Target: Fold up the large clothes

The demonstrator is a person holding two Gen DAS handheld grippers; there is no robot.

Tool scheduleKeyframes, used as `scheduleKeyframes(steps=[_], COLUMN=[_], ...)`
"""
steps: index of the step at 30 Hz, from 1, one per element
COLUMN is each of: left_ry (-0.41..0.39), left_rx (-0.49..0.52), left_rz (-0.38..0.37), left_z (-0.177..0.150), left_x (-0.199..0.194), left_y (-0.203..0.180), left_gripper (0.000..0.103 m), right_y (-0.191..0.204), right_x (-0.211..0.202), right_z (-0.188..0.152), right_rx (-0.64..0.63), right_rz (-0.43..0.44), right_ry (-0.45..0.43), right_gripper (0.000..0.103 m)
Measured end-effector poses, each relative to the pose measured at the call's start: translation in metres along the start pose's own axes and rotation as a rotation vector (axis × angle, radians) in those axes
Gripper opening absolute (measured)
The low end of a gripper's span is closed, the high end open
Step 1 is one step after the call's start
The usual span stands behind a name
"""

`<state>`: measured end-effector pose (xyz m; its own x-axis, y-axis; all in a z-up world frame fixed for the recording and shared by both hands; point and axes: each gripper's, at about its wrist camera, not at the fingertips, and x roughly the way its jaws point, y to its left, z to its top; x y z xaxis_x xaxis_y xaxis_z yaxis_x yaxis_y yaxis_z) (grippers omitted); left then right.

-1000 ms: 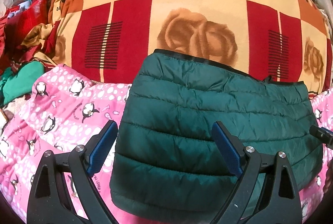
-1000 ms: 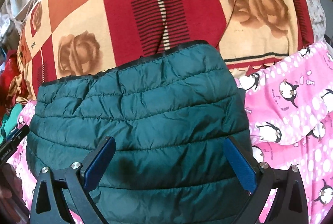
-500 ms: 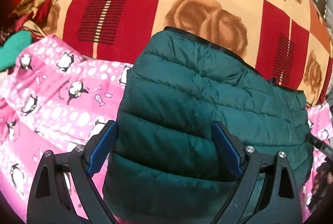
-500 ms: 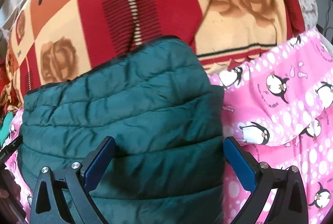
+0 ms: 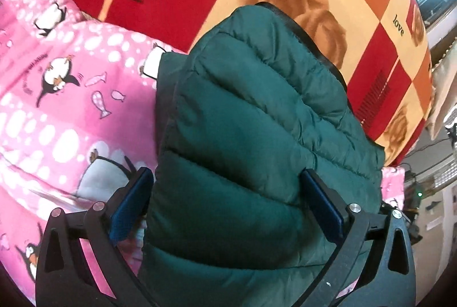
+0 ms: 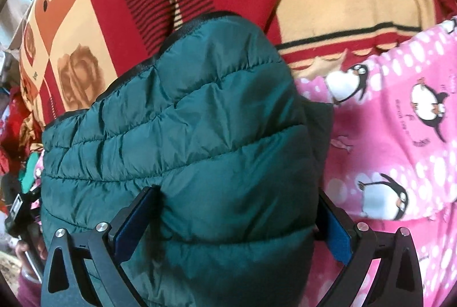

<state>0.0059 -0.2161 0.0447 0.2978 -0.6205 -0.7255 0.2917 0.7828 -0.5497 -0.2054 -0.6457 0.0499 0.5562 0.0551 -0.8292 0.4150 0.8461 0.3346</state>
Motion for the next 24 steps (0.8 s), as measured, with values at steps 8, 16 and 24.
scheduleKeyframes(steps=[8, 16, 24], left_ry=[0.058, 0.068, -0.012], left_rx=[-0.008, 0.01, 0.119], left_rz=[-0.046, -0.034, 0.015], left_z=[0.005, 0.008, -0.002], left_x=[0.015, 0.025, 0.012], left_y=[0.002, -0.003, -0.03], left_gripper=[0.103, 0.103, 0.078], right_y=[-0.012, -0.019, -0.009], right_x=[0.014, 0.013, -0.008], right_z=[0.005, -0.002, -0.011], right_rx=[-0.008, -0.032, -0.104], right_rz=[0.087, 0.134, 0.129], right_ry=[0.037, 0.007, -0.053], right_gripper=[0.103, 0.103, 0.069])
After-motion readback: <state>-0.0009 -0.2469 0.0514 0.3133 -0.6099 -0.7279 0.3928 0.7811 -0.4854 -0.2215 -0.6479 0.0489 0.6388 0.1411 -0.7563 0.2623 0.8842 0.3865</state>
